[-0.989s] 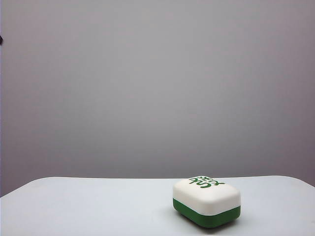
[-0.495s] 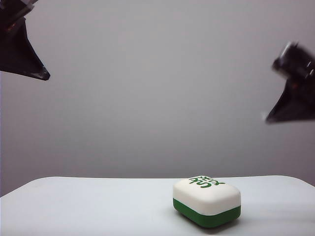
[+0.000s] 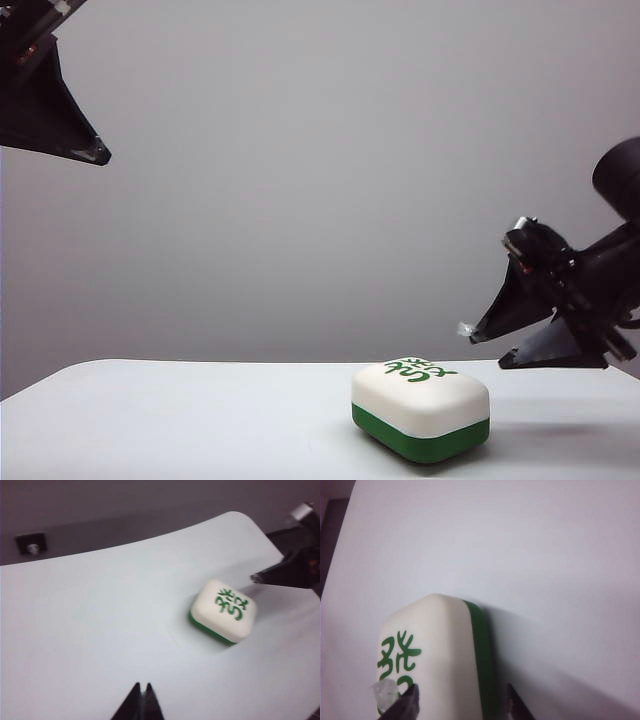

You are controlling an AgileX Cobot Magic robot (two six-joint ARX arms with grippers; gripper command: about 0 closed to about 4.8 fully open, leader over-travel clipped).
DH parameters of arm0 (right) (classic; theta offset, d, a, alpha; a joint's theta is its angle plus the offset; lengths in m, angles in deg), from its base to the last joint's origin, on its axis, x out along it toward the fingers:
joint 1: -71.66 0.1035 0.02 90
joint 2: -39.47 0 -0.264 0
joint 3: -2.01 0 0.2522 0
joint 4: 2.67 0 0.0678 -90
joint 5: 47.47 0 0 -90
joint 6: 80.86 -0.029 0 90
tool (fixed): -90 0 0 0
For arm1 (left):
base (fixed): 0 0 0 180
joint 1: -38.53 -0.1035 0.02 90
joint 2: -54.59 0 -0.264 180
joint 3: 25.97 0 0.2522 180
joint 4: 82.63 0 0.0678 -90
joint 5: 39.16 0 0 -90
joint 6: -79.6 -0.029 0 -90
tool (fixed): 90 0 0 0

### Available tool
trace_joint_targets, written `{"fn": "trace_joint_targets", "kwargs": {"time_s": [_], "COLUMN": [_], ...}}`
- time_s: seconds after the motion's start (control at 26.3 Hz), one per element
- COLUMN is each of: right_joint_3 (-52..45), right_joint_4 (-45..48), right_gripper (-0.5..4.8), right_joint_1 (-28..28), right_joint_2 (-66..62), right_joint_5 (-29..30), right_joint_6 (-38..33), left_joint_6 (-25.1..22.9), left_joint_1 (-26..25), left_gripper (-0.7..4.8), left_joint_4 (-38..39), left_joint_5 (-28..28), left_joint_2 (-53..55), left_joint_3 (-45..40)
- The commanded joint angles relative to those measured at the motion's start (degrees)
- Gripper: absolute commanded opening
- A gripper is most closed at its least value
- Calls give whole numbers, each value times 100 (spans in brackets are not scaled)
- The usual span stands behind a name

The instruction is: Pick up the foam mahjong on the table and turn it over.

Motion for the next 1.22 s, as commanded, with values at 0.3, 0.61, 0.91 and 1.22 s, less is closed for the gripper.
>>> {"fn": "trace_joint_targets", "kwargs": {"time_s": [0.3, 0.61, 0.91, 1.22], "right_joint_3": [164, 162, 162, 170], "right_joint_4": [-256, -315, -623, -1421], "right_gripper": [246, 140, -2, -2], "right_joint_1": [365, 824, 896, 1027], "right_joint_2": [-258, -385, -107, 997], "right_joint_5": [-83, -354, -1360, -3912], "right_joint_6": [26, 26, 315, 918], "left_joint_6": [-72, -70, -70, -98], "left_joint_1": [35, 35, 35, 35], "left_gripper": [-5, -5, -5, -5], "left_joint_4": [-35, -28, 122, 120], "left_joint_5": [1084, 1088, 1086, 1043], "left_joint_2": [20, 22, 22, 35], "left_joint_3": [24, 24, 20, 17]}}
